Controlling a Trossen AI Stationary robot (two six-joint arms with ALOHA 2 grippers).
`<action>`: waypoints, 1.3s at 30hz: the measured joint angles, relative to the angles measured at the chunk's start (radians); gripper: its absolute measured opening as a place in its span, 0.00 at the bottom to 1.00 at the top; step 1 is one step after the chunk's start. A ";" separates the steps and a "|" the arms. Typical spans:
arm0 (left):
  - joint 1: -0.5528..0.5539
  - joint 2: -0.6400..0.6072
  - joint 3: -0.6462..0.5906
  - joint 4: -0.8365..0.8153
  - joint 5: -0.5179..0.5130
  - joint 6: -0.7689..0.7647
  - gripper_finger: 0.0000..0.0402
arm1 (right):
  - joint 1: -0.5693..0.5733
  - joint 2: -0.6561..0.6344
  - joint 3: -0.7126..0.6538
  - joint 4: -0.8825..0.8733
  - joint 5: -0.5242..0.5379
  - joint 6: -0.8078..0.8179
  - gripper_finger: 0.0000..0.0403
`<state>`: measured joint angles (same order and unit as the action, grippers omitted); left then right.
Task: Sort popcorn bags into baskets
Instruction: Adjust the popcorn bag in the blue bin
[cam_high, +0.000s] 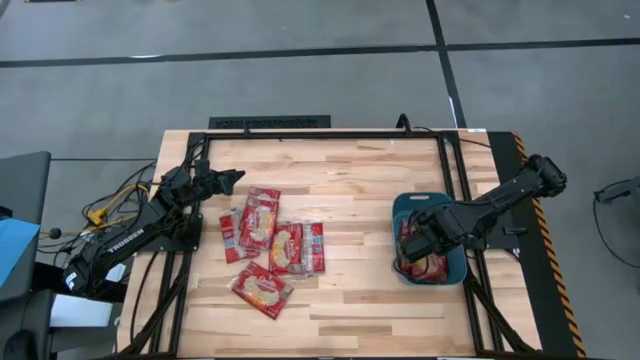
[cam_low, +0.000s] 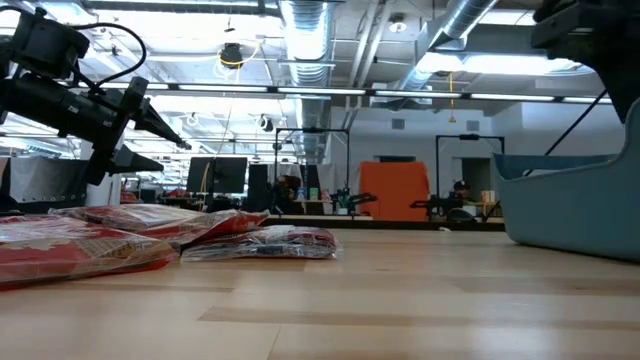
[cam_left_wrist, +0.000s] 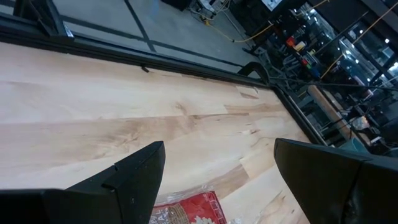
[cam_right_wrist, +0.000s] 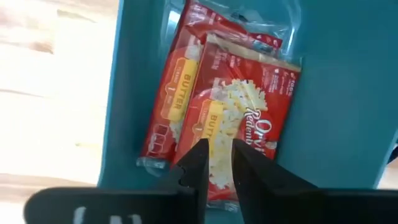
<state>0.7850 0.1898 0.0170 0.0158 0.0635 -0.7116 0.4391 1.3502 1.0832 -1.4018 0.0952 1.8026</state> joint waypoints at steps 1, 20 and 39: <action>0.000 0.000 0.000 0.000 0.000 0.000 0.72 | -0.009 0.000 0.000 -0.006 -0.017 -0.017 0.24; 0.000 0.000 0.000 0.000 0.000 0.001 0.72 | -0.054 0.261 -0.069 0.034 -0.290 -0.271 0.16; 0.000 0.014 0.000 0.000 0.000 -0.006 0.72 | -0.055 0.246 -0.233 0.309 -0.246 -0.240 0.16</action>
<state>0.7850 0.2033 0.0170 0.0158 0.0635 -0.7175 0.3840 1.5964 0.8504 -1.0927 -0.1510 1.5622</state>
